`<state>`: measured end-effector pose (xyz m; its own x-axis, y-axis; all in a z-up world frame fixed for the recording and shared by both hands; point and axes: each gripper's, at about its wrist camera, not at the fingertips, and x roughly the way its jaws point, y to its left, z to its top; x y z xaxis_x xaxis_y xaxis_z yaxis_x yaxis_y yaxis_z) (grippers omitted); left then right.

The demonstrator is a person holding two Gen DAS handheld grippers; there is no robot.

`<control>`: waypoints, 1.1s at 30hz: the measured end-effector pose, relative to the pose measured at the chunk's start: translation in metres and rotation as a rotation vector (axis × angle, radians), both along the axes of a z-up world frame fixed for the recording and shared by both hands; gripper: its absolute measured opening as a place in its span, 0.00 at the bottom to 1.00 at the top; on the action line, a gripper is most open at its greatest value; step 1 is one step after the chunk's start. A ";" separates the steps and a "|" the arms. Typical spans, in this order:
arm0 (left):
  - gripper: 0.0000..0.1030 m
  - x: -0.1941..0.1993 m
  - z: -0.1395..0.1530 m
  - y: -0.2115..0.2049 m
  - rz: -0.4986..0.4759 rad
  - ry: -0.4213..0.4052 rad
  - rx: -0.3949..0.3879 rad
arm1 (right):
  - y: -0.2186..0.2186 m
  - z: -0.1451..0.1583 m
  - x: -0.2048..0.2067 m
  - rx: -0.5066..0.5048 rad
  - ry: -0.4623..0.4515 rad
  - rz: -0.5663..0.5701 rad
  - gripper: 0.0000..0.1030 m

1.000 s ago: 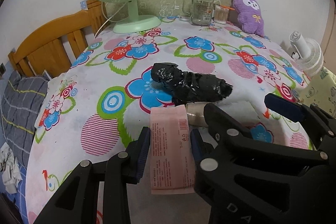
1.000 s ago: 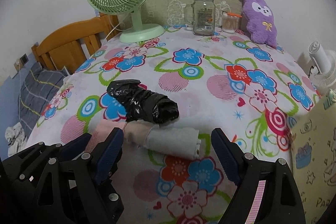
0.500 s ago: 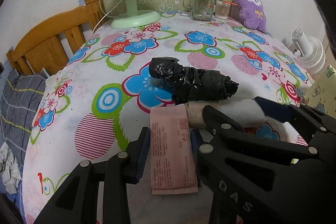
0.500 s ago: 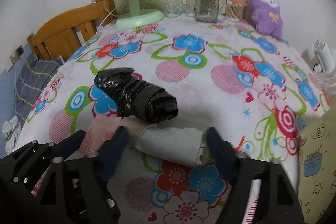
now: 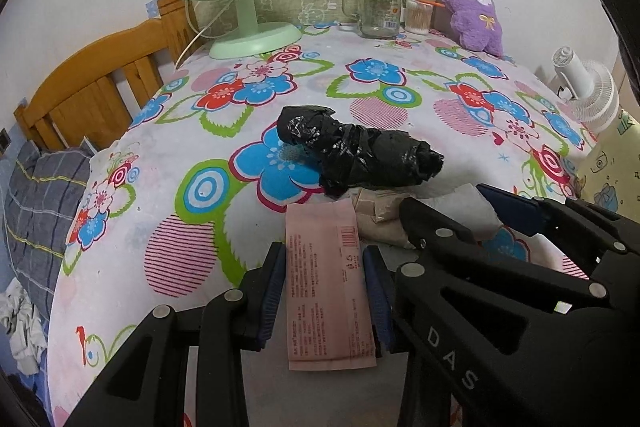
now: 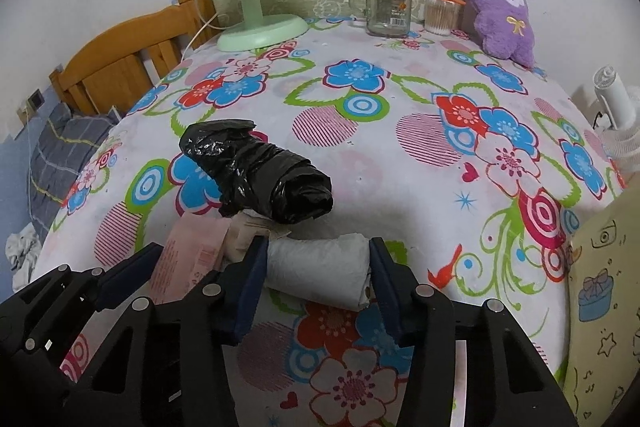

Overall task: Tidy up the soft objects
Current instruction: 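Lift the white roll with the right gripper while the left gripper carries the pink packet toward the basket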

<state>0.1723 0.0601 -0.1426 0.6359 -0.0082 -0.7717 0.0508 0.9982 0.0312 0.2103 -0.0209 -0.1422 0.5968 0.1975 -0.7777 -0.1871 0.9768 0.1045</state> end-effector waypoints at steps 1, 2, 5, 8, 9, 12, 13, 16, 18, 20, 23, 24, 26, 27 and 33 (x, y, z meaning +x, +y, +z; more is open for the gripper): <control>0.39 -0.001 0.000 -0.001 -0.001 0.001 0.001 | -0.001 0.000 -0.001 -0.001 -0.002 -0.001 0.52; 0.39 -0.002 0.000 -0.002 -0.002 0.000 0.000 | -0.002 0.000 -0.003 0.000 -0.001 -0.002 0.52; 0.39 -0.005 0.002 -0.005 -0.008 -0.003 -0.001 | -0.005 0.002 -0.007 -0.001 -0.003 -0.007 0.52; 0.39 -0.009 0.005 -0.008 -0.014 -0.010 -0.005 | -0.009 0.005 -0.010 0.003 -0.005 -0.014 0.52; 0.39 -0.011 0.006 -0.009 -0.016 -0.013 -0.004 | -0.010 0.006 -0.012 0.002 -0.010 -0.016 0.52; 0.39 -0.016 0.011 -0.012 -0.020 -0.025 -0.004 | -0.013 0.011 -0.018 0.001 -0.022 -0.020 0.52; 0.39 -0.017 0.012 -0.013 -0.020 -0.028 -0.005 | -0.015 0.012 -0.019 0.002 -0.025 -0.021 0.52; 0.39 -0.022 0.016 -0.016 -0.022 -0.037 -0.011 | -0.019 0.017 -0.025 0.004 -0.035 -0.026 0.52; 0.39 -0.025 0.019 -0.019 -0.024 -0.044 -0.011 | -0.022 0.020 -0.029 0.004 -0.043 -0.028 0.52; 0.39 -0.029 0.023 -0.023 -0.026 -0.052 -0.009 | -0.025 0.024 -0.033 0.003 -0.051 -0.029 0.52; 0.39 -0.033 0.027 -0.028 -0.026 -0.062 -0.009 | -0.030 0.028 -0.038 0.003 -0.063 -0.030 0.52; 0.39 -0.035 0.028 -0.029 -0.026 -0.065 -0.010 | -0.032 0.030 -0.040 0.004 -0.065 -0.030 0.52; 0.39 -0.039 0.031 -0.033 -0.028 -0.074 -0.011 | -0.036 0.033 -0.044 0.005 -0.073 -0.033 0.52; 0.39 -0.041 0.033 -0.034 -0.029 -0.079 -0.010 | -0.037 0.035 -0.045 0.004 -0.077 -0.034 0.52; 0.39 -0.052 0.044 -0.045 -0.037 -0.109 -0.007 | -0.048 0.047 -0.059 0.003 -0.112 -0.039 0.52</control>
<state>0.1206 0.0149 -0.0983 0.7153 -0.0382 -0.6978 0.0838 0.9960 0.0315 0.1515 -0.0691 -0.0950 0.6870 0.1753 -0.7052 -0.1601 0.9831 0.0884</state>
